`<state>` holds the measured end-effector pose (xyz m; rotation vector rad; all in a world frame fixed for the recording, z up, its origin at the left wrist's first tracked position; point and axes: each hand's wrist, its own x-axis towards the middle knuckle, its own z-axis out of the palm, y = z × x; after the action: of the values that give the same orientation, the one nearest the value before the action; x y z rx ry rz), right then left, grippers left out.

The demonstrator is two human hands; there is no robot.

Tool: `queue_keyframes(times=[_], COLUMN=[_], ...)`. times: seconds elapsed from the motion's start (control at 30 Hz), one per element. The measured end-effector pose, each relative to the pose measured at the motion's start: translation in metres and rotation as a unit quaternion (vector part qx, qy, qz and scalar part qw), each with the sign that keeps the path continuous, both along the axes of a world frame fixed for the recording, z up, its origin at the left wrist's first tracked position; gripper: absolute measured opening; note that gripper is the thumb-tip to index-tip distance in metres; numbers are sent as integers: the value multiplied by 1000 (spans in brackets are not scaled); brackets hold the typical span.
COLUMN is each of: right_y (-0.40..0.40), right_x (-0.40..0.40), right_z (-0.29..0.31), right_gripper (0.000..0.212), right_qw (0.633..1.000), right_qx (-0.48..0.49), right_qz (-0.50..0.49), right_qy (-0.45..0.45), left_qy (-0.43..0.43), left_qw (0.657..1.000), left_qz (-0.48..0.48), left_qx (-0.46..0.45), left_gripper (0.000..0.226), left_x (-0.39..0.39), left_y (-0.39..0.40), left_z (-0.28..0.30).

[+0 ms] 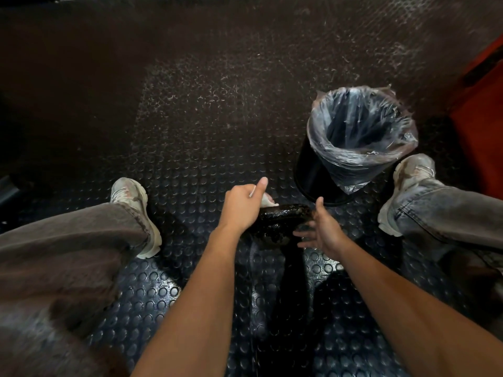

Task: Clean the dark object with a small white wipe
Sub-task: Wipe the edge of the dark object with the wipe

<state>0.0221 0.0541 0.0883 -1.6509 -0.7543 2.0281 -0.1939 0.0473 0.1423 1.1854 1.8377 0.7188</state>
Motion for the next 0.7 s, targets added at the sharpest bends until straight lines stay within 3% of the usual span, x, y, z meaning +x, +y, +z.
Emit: queue_keyframes(times=[0.2,0.37,0.53,0.7], right_y=[0,0,2,2], right_x=[1,2,2,2], right_z=[-1,-6,-9,-8], right_gripper=[83,93,101,95], right_qw=[1000,1000,1000,1000], right_qx=[8,-6,-9,-5], right_qz=[7,12,8,3], right_qy=[2,4,6,10], left_qy=[71,38,-10,77], left_qw=[996,996,1000,995], left_qz=[27,-43,8,32], left_qx=[-53,-66,-13,-58], left_gripper=[56,55,52,55], left_x=[-17,5,1,-16], left_y=[-12,11,-6,-10], left_z=[-19,-4,-2,-14])
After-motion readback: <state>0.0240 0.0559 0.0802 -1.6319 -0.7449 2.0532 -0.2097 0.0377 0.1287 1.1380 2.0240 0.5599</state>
